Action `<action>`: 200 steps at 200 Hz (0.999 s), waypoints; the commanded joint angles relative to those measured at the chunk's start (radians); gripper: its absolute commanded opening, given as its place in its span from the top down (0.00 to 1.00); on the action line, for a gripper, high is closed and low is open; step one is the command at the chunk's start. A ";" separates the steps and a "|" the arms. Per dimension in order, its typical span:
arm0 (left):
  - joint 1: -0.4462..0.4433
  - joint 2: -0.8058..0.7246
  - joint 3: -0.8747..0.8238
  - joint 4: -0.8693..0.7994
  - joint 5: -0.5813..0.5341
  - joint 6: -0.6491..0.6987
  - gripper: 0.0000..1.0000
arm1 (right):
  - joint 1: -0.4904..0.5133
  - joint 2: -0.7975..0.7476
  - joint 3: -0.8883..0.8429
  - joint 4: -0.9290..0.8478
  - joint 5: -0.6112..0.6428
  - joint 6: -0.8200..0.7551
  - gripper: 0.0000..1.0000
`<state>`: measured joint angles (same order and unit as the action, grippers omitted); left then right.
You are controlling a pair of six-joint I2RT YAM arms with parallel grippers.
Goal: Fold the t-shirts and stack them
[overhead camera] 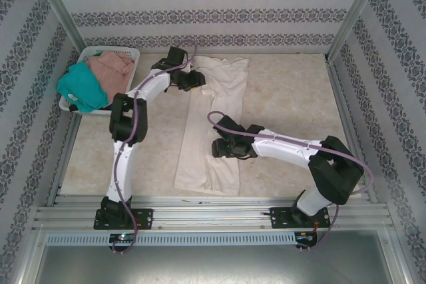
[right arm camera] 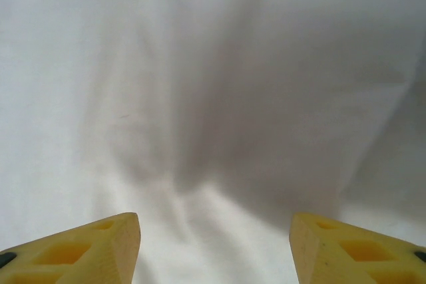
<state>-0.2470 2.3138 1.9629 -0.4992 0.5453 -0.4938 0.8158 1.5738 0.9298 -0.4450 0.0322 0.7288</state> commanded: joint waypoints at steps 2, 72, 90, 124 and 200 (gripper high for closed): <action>0.018 -0.184 -0.195 0.084 -0.016 0.029 0.60 | -0.043 0.061 -0.053 0.010 -0.019 -0.046 0.41; 0.012 -0.717 -0.957 0.301 -0.079 -0.064 0.59 | -0.189 -0.025 -0.125 -0.043 -0.020 -0.105 0.43; -0.015 -0.840 -1.121 0.320 -0.112 -0.107 0.59 | -0.188 -0.068 -0.126 -0.085 -0.019 -0.111 0.43; -0.110 -0.976 -1.332 0.282 -0.162 -0.194 0.59 | -0.037 -0.220 -0.212 -0.086 -0.022 0.042 0.40; -0.333 -1.059 -1.442 0.168 -0.213 -0.291 0.57 | 0.277 -0.296 -0.318 -0.131 -0.007 0.342 0.37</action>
<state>-0.5232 1.2766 0.5385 -0.2783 0.3637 -0.7361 1.0477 1.2919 0.6254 -0.5335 0.0097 0.9604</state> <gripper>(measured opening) 0.423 0.624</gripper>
